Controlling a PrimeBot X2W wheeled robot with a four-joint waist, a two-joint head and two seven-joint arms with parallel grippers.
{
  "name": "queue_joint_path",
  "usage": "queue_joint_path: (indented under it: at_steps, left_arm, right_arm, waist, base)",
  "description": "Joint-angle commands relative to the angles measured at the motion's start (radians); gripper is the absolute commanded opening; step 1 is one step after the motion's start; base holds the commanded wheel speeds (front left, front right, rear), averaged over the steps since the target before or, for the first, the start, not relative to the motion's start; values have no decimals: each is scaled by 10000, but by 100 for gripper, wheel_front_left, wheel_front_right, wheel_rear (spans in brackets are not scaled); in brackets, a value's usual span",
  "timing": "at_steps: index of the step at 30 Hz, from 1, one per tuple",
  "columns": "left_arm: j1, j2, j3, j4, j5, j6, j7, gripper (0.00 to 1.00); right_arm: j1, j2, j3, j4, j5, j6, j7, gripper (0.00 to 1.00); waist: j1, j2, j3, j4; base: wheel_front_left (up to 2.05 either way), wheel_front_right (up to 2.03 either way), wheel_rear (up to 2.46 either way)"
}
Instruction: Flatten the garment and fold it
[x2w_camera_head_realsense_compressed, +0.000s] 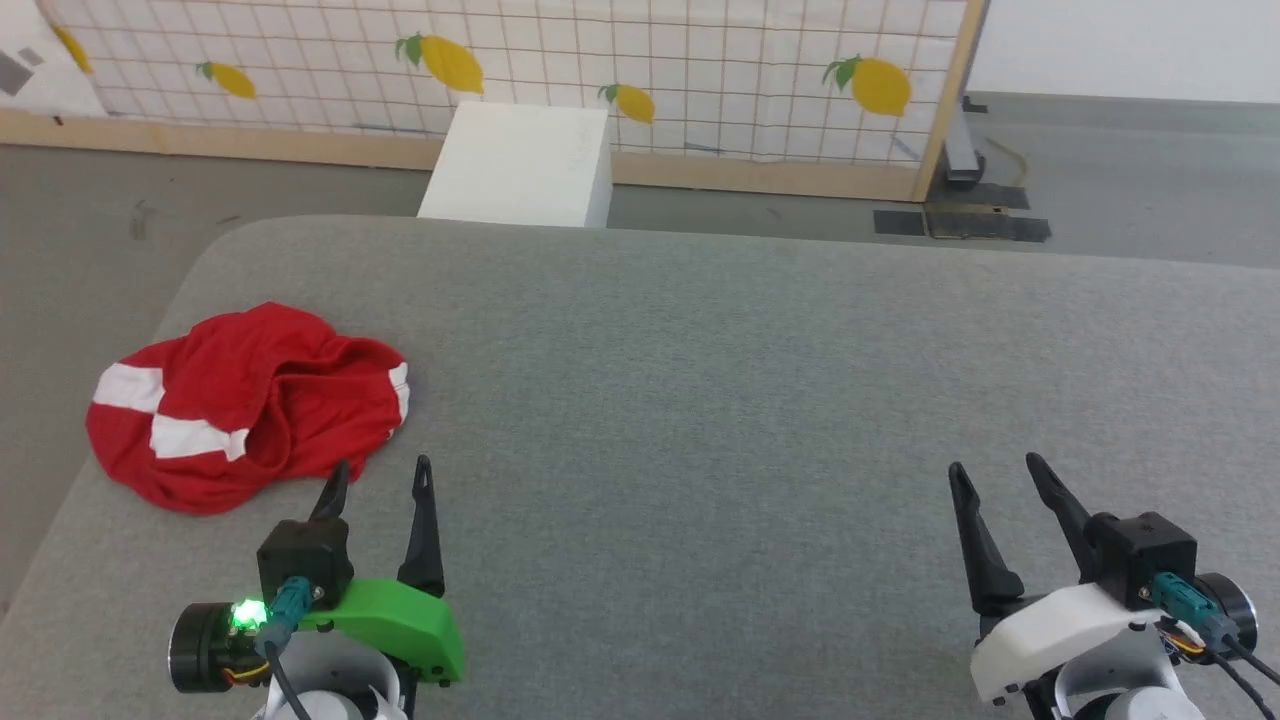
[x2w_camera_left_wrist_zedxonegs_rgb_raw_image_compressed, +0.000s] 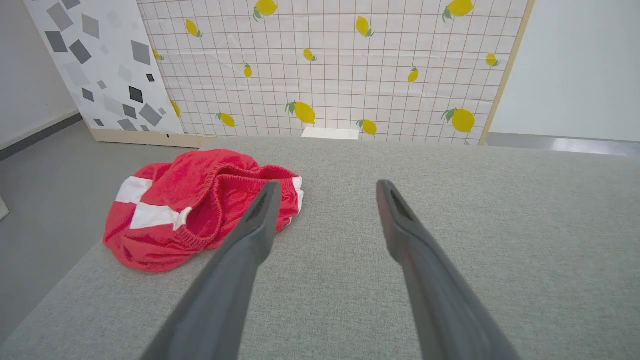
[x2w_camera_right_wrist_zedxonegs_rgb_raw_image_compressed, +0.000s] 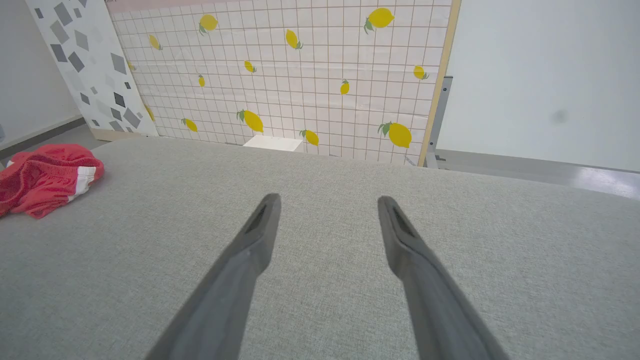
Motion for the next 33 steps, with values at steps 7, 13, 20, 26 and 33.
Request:
queue_joint_path:
  at_steps: [7, 13, 20, 26, 33]
  left_arm:
    - [-26, 0, -19, 66, -314, 122, -241, 100]
    - [-35, -4, -56, 112, -419, 170, -364, 100]
    - [-8, -8, -91, 191, -557, 234, -509, 100]
    - [7, -9, -113, 275, -666, 288, -632, 100]
    - [0, -12, -179, 420, -824, 404, -778, 100]
  right_arm:
    - [-52, 0, -25, 126, 198, -5, -169, 100]
    - [-23, 0, -47, 166, 270, -6, -235, 100]
    - [-7, 0, -18, 264, 423, -7, -297, 100]
    - [-6, 0, -12, 343, 524, -7, -321, 100]
    - [-24, 0, -48, 369, 583, -8, -278, 100]
  waist:
    - [0, 0, 32, 478]
    - [0, 0, 51, 879]
    - [0, 0, 54, 1352]
    - [0, 0, 64, 1737]
    - [0, 0, 121, 2172]
  base:
    - [0, 0, 0]
    - [0, 0, 0]
    - [0, 0, 0]
    - [0, 0, 0]
    - [0, 0, 0]
